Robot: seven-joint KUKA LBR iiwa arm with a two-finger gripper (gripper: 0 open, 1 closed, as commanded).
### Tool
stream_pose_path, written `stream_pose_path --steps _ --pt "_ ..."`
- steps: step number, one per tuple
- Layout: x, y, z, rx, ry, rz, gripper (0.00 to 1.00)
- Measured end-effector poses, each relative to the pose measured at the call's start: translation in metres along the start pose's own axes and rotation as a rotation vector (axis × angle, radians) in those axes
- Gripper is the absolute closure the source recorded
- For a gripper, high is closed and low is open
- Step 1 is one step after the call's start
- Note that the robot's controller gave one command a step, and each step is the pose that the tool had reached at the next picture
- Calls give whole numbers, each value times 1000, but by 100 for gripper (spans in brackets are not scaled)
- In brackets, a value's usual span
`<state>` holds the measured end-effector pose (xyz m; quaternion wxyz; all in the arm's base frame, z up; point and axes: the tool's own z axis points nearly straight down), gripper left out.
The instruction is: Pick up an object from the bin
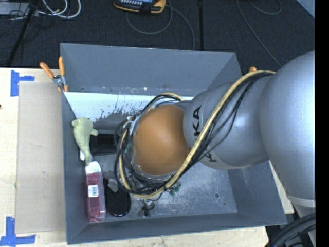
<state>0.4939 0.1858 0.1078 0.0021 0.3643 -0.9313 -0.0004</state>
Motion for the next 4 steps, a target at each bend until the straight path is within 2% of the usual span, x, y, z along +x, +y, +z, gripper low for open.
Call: stream_pose_path --steps 1,4 --pt "-10 9 29 14 -2 -646 100" --pt "-10 9 25 13 -1 -642 100"
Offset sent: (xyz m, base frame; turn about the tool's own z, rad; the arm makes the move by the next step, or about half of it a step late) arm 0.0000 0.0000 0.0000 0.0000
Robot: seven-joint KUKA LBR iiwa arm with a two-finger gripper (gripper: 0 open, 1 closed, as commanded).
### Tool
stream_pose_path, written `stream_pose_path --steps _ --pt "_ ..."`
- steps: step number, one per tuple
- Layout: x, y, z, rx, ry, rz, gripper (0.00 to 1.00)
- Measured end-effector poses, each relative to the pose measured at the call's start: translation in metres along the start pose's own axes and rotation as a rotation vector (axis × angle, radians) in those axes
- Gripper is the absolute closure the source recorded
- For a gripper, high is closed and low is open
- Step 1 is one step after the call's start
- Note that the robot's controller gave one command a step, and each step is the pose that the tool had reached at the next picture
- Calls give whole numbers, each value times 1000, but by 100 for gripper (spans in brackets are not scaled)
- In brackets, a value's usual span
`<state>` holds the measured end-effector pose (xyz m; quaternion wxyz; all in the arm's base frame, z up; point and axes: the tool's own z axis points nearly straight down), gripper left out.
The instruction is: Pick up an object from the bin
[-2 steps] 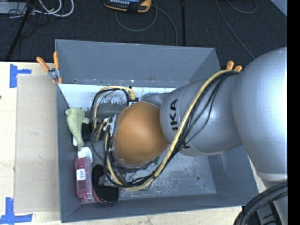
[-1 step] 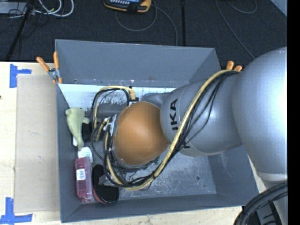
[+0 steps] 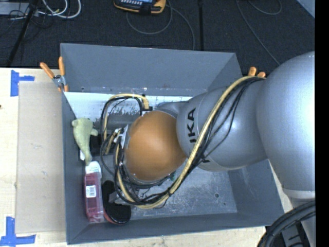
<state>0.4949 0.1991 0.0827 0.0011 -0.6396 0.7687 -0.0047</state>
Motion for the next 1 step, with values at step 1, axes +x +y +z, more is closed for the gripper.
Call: stream_pose_path --steps 1 --pt "1 2 -9 -6 2 1 100"
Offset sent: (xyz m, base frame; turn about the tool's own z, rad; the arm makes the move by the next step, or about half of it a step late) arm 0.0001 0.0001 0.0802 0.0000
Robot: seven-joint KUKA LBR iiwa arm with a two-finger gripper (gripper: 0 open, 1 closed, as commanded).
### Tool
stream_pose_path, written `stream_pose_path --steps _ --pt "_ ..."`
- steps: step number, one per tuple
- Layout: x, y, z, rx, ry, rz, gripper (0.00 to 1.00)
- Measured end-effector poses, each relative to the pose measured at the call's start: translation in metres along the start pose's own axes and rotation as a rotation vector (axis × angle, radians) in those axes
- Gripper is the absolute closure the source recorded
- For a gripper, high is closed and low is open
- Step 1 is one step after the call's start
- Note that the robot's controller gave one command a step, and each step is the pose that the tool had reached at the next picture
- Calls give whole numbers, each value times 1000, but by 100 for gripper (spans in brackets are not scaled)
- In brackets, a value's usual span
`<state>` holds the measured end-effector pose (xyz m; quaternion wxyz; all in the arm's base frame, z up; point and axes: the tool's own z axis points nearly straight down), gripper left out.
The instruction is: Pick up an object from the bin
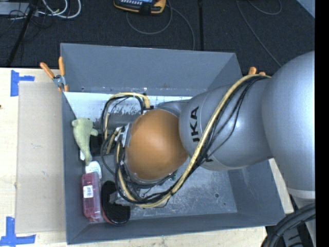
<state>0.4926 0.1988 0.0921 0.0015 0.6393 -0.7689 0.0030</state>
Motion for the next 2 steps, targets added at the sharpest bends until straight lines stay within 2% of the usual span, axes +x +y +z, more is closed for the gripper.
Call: stream_pose_path --steps 1,2 --pt "0 2 -18 -6 2 0 100" --pt "-1 0 -44 0 -2 2 100"
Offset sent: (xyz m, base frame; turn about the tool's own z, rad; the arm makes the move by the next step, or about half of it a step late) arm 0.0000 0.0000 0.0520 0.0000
